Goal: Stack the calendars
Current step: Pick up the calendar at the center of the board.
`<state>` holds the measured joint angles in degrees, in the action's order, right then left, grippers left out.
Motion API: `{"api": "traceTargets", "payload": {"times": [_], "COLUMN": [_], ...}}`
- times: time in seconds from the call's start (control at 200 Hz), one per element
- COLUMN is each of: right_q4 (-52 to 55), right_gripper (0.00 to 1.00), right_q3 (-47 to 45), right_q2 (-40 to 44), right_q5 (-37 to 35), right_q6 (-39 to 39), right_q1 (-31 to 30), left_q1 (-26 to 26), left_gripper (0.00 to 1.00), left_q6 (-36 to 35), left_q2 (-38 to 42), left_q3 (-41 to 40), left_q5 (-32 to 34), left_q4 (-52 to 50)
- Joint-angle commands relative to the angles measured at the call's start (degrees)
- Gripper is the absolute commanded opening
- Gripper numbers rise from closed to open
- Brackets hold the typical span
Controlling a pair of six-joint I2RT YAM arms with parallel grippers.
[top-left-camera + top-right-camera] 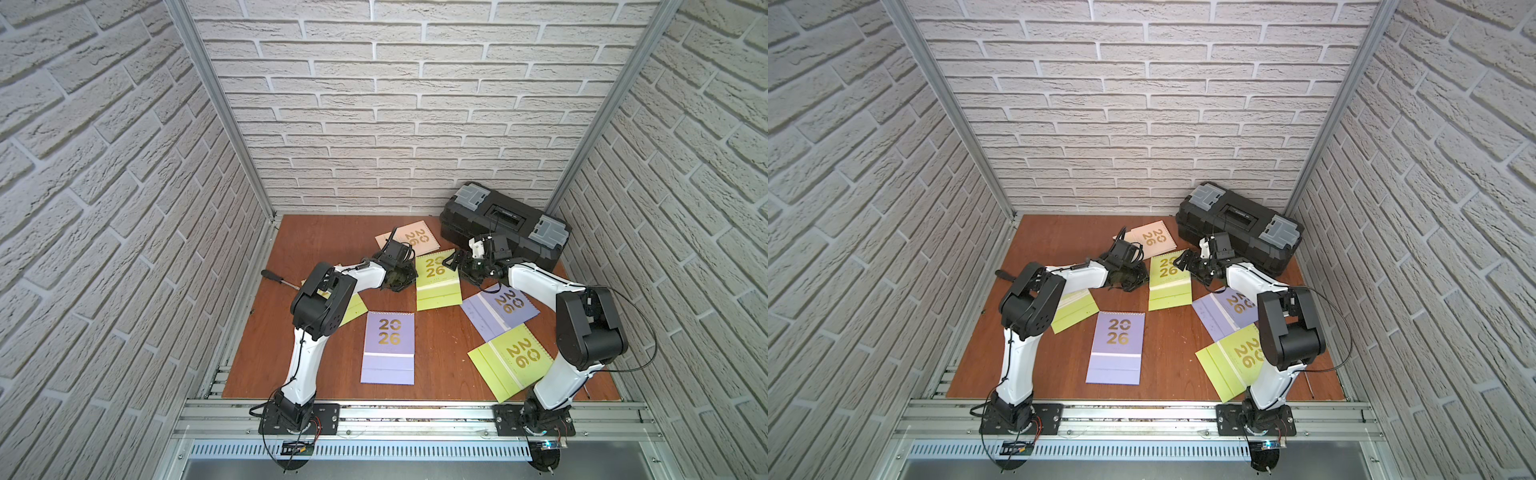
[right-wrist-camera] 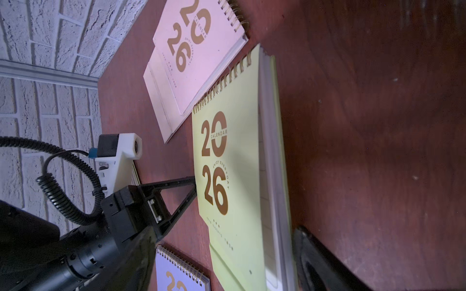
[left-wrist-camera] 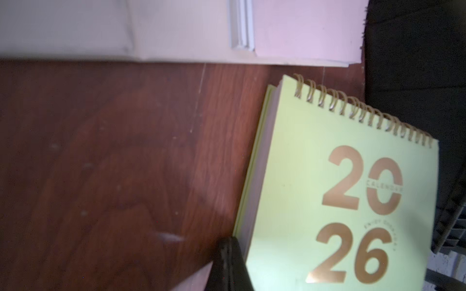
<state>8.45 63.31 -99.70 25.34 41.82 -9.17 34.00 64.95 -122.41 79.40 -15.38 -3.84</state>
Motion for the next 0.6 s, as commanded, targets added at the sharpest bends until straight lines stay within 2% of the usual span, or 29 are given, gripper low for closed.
{"api": "traceTargets", "payload": {"times": [0.0, 0.115, 0.36, 0.595], "right_q4": [-3.5, -3.8, -6.7, -8.8], "right_gripper": [0.76, 0.64, 0.46, 0.41], "right_q3": [-0.5, -0.6, -1.2, -1.8], "right_q2": [1.6, 1.9, 1.7, 1.8], "right_q5": [4.7, 4.5, 6.6, 7.1], "right_q6": [0.8, 1.0, 2.6, 3.9], "right_q1": [-1.2, -1.2, -1.2, -1.1], "left_q1": [0.2, 0.0, -0.5, -0.9], "left_gripper": [0.00, 0.00, 0.00, 0.00], "left_q6": [-1.0, -1.1, -1.2, -1.4], "left_q2": [-0.9, -0.6, -0.3, 0.1], "left_q3": [-2.6, -2.9, -3.3, -3.8], "left_q5": [0.4, 0.3, 0.1, 0.1], "left_q4": [-5.0, -5.0, -4.8, -4.8]}}
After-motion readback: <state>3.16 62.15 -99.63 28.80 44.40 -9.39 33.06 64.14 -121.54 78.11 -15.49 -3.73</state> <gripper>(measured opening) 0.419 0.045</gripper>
